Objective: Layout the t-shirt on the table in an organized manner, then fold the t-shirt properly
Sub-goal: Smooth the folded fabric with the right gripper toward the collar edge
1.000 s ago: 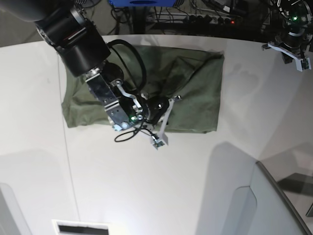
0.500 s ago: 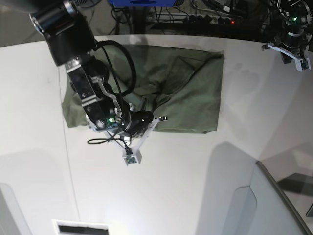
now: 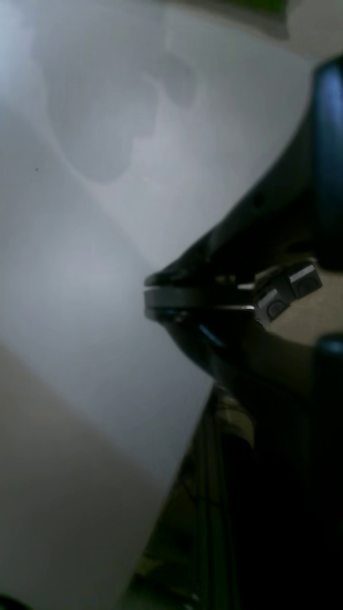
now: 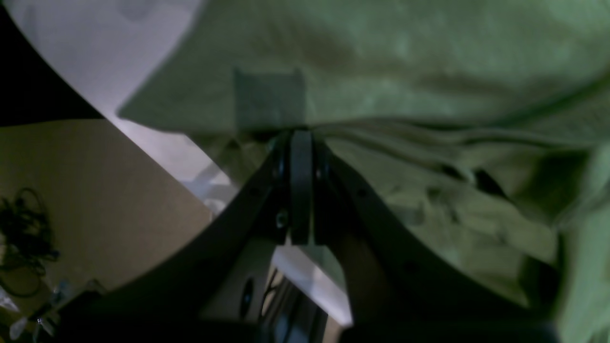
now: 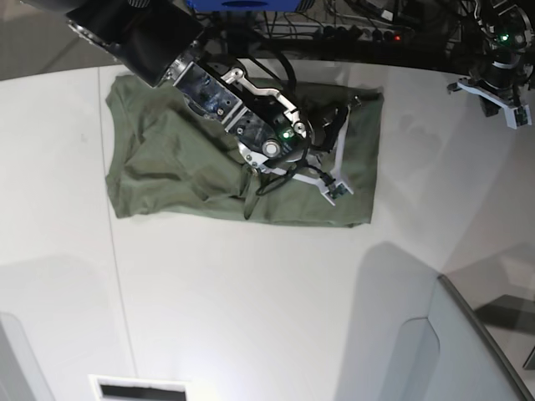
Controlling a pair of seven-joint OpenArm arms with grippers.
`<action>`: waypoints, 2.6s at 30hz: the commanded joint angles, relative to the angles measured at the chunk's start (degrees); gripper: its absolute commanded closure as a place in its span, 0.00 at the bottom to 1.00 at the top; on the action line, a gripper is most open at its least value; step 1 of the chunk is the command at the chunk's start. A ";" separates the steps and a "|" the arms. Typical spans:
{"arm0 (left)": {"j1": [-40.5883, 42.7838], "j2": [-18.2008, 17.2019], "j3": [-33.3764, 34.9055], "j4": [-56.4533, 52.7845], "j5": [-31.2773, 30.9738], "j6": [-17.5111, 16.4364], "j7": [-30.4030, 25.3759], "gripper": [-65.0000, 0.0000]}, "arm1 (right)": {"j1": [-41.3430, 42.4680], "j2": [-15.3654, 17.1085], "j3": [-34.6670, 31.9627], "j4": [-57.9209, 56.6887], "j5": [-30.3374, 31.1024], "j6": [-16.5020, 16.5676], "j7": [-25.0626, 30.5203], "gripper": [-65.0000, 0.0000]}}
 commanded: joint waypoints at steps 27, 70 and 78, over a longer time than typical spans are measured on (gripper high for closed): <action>0.31 -1.71 -0.64 -1.19 0.32 0.52 -1.08 1.00 | 2.52 -1.60 -8.93 -6.30 0.15 -8.25 4.90 0.52; -0.92 -3.21 -0.47 -2.51 0.41 0.52 -0.99 1.00 | -8.56 6.05 9.53 5.48 0.23 -8.25 -1.96 1.00; -1.27 -3.21 -0.47 -2.51 0.41 0.52 -0.99 1.00 | -12.51 6.84 14.19 10.66 0.15 -8.25 -1.16 1.00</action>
